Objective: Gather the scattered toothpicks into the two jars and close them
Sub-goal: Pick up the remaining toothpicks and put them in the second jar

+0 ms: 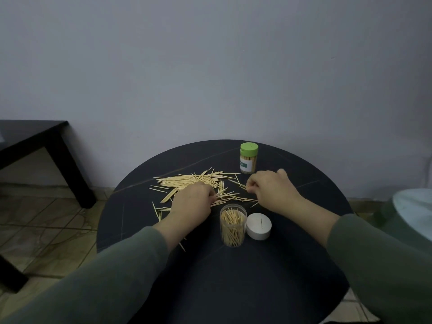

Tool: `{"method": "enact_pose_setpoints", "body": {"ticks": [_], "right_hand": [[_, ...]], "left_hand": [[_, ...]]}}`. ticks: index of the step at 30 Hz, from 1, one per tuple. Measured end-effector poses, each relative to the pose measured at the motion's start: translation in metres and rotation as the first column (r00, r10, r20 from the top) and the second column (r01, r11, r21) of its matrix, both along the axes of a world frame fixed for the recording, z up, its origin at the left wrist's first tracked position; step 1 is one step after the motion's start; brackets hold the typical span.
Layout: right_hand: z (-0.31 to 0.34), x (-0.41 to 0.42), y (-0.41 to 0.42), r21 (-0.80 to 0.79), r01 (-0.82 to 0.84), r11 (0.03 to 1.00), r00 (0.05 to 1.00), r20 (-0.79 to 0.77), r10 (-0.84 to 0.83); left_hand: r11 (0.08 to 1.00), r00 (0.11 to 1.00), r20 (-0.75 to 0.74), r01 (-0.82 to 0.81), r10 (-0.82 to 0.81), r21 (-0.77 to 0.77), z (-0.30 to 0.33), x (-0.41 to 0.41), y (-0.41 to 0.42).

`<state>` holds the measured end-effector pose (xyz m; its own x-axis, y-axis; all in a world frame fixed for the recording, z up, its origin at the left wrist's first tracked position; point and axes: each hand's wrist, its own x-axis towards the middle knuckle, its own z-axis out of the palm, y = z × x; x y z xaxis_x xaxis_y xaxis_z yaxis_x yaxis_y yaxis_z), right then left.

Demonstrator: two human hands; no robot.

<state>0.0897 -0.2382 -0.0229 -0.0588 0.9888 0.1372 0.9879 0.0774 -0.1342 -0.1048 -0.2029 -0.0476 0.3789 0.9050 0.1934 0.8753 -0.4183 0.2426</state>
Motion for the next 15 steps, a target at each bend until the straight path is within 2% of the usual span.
{"method": "enact_pose_setpoints", "body": {"ticks": [4,7,9,11,12,14,15], "right_hand": [[0.004,0.001,-0.008,0.027,0.054,0.998,0.936,-0.35,-0.041],[0.004,-0.003,-0.012,0.041,0.06,0.997,0.866,-0.498,-0.031],[0.006,-0.007,-0.014,0.029,0.067,0.997,0.792,-0.61,-0.035],[0.011,-0.011,-0.018,-0.006,0.056,0.998,0.652,-0.757,-0.041],[0.013,-0.013,-0.021,-0.015,0.042,0.999,0.577,-0.816,-0.037],[0.017,-0.018,-0.026,0.001,0.012,1.0,0.489,-0.872,-0.005],[0.019,-0.02,-0.028,0.017,-0.002,1.0,0.465,-0.885,0.016]], "left_hand": [[0.994,0.993,0.111,-0.012,0.025,-0.109,0.008,-0.001,-0.002],[0.976,0.958,0.286,0.025,0.039,-0.217,0.015,-0.005,-0.004],[0.968,0.909,0.415,0.08,0.027,-0.237,0.022,-0.008,-0.008],[0.952,0.813,0.581,0.14,0.046,-0.271,0.03,-0.011,-0.015],[0.936,0.733,0.677,0.186,0.071,-0.299,0.034,-0.012,-0.018],[0.899,0.587,0.8,0.274,0.125,-0.342,0.04,-0.013,-0.025],[0.887,0.554,0.822,0.302,0.135,-0.349,0.04,-0.012,-0.028]]}}
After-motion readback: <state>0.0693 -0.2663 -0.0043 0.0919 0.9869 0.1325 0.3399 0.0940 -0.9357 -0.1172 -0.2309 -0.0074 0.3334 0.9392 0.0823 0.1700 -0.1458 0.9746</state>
